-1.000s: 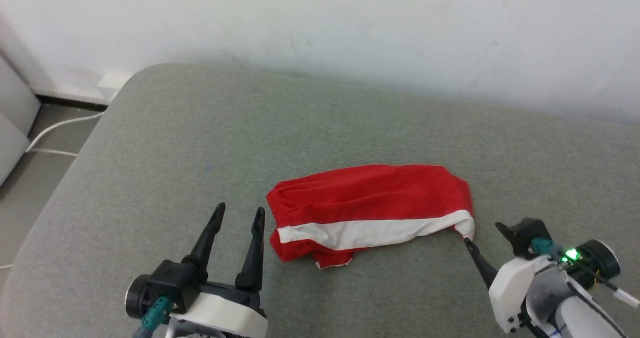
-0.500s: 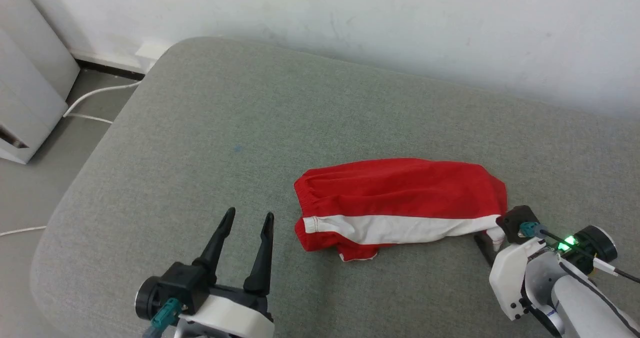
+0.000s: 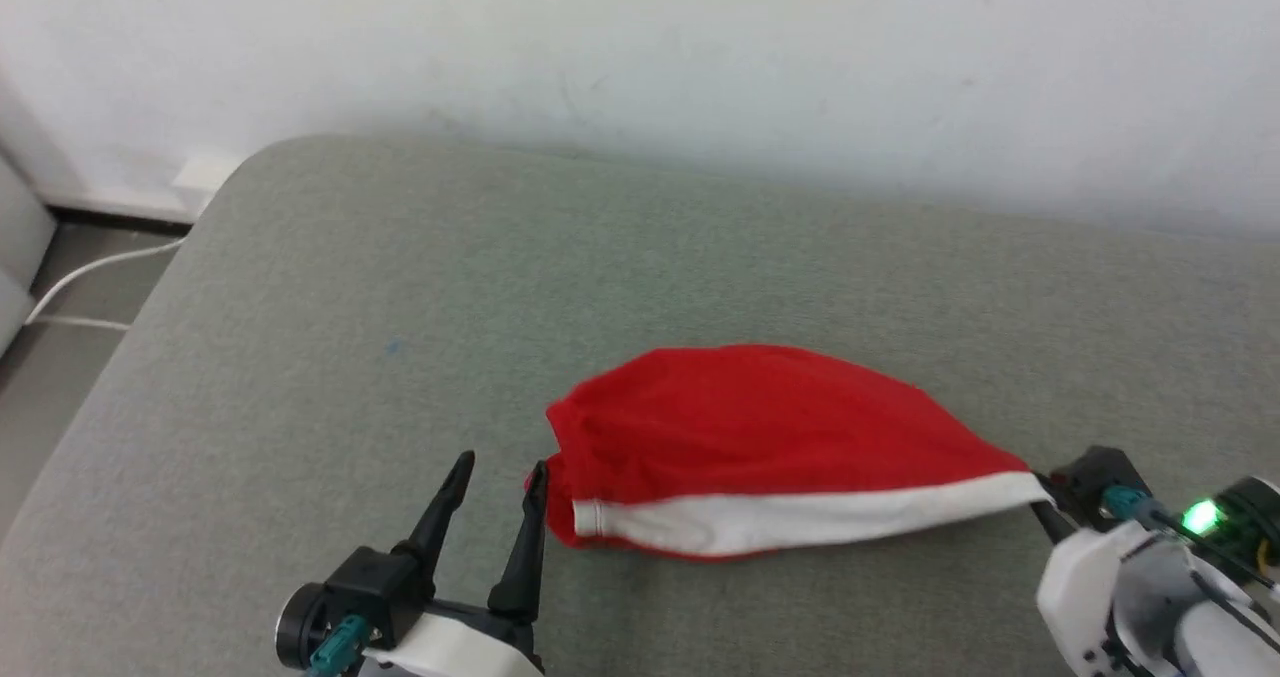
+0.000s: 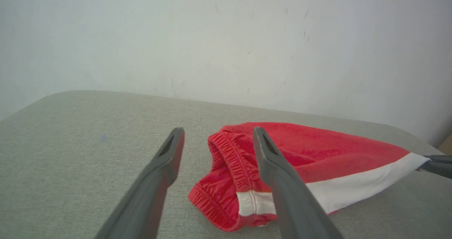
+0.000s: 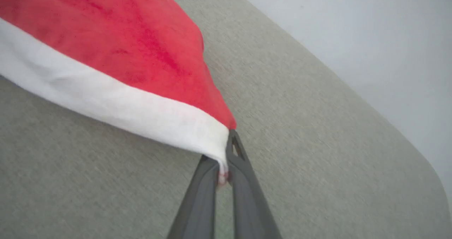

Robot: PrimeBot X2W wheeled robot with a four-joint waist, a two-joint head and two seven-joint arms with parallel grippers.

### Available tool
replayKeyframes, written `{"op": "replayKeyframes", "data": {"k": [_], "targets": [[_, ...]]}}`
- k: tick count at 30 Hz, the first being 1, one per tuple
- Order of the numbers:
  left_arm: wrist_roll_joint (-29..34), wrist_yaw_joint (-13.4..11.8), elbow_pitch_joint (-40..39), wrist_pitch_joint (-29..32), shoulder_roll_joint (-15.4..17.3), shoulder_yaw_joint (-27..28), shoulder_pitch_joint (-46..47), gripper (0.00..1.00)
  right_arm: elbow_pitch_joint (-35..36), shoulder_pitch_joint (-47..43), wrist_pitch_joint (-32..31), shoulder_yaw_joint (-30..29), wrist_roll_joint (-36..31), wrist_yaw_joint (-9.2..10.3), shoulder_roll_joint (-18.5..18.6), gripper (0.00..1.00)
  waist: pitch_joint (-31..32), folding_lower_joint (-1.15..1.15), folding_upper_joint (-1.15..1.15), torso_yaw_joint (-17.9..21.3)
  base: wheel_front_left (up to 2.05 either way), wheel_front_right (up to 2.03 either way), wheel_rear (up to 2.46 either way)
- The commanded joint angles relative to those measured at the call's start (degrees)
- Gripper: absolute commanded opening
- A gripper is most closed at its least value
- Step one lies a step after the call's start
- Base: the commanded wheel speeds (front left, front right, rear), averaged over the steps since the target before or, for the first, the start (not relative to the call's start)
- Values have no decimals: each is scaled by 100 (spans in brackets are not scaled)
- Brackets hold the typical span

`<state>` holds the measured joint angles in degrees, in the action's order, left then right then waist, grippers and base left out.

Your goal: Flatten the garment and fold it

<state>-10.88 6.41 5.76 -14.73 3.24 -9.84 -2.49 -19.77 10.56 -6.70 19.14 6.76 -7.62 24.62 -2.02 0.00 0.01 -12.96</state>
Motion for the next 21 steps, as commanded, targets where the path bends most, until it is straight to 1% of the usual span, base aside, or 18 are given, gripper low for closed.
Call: {"op": "replayKeyframes", "data": {"k": [1, 4, 7, 11, 12, 13, 14, 16, 18, 21], "targets": [[28, 38, 30, -27, -24, -1, -55, 100, 304, -307, -192, -145, 7, 13, 165, 0, 215, 0, -1, 406, 0, 0, 0], [28, 54, 50, -27, -28, -25, -39, 100, 815, -755, -526, -362, 47, 13, 389, 0, 226, 0, -1, 552, 0, 0, 0], [23, 66, 80, -27, -31, -53, -22, 100, 1199, -1152, -834, -552, 119, 13, 496, 0, 191, 0, -1, 656, 0, 0, 0], [19, 78, 167, -27, -33, -109, 6, 100, 1374, -1389, -915, -677, 171, 13, 447, 0, 111, 0, -1, 735, 0, 0, 0], [18, 81, 194, -27, -33, -126, 15, 100, 1353, -1401, -872, -694, 169, 13, 413, 22, 96, 0, -1, 740, 0, 0, 0], [16, 83, 212, -27, -34, -139, 28, 100, 1315, -1403, -829, -710, 157, 13, 384, 83, 84, 0, -1, 742, 0, 0, 0], [8, 85, 225, -27, -34, -153, 42, 100, 1262, -1400, -813, -728, 111, 13, 379, 100, 73, 0, -1, 737, 0, 0, 0], [-6, 88, 253, -27, -34, -178, 65, 100, 1213, -1382, -760, -787, 44, 13, 355, 100, 68, 0, -1, 723, 0, 0, 0], [-9, 91, 280, -27, -35, -187, 85, 100, 1256, -1358, -669, -978, 80, 13, 273, 100, 78, 0, -1, 725, 0, 0, 0], [-53, 97, 358, -27, -33, -208, 144, 100, 1506, -1373, -507, -1330, 107, 13, 138, 100, 84, 0, -1, 790, 0, 0, 0]]}}
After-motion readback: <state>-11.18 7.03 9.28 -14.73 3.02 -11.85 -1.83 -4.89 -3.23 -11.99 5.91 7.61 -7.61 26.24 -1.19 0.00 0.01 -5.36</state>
